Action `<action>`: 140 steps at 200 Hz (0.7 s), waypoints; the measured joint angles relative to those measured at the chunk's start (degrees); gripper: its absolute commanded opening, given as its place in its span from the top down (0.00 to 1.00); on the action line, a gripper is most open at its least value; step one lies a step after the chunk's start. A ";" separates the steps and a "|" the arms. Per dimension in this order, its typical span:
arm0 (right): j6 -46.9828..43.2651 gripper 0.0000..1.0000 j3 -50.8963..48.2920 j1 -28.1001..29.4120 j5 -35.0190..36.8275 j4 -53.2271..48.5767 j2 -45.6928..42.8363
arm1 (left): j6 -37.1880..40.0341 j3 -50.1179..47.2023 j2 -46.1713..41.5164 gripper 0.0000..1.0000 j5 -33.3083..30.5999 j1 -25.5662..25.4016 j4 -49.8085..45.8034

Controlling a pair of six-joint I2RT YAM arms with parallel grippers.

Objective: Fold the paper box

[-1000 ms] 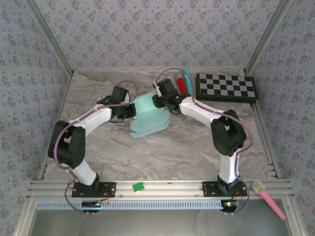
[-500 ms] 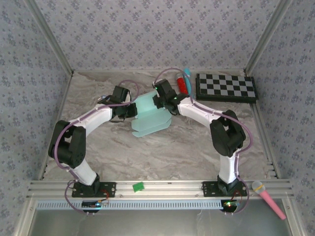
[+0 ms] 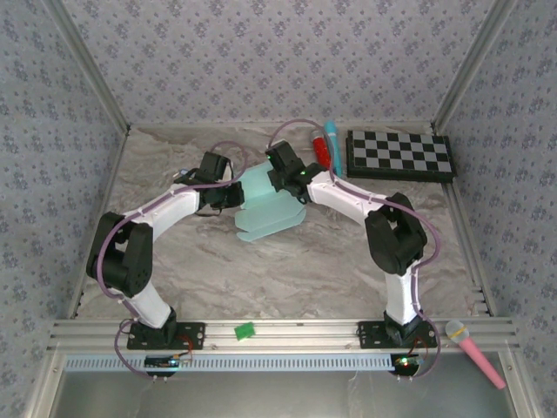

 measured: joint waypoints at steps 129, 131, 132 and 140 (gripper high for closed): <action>0.63 0.80 2.54 0.37 0.24 -2.34 2.75 | -0.22 0.04 1.49 1.00 -0.11 0.00 -0.13; 0.42 0.79 2.49 0.37 0.22 -2.32 2.71 | -0.20 0.04 1.49 1.00 -0.13 0.00 -0.13; 0.48 0.79 2.43 0.37 0.17 -2.29 2.71 | -0.20 0.04 1.49 1.00 -0.13 0.02 -0.13; 0.52 0.77 2.19 0.33 -0.28 -2.21 2.60 | -0.20 0.04 1.46 1.00 -0.15 0.07 -0.28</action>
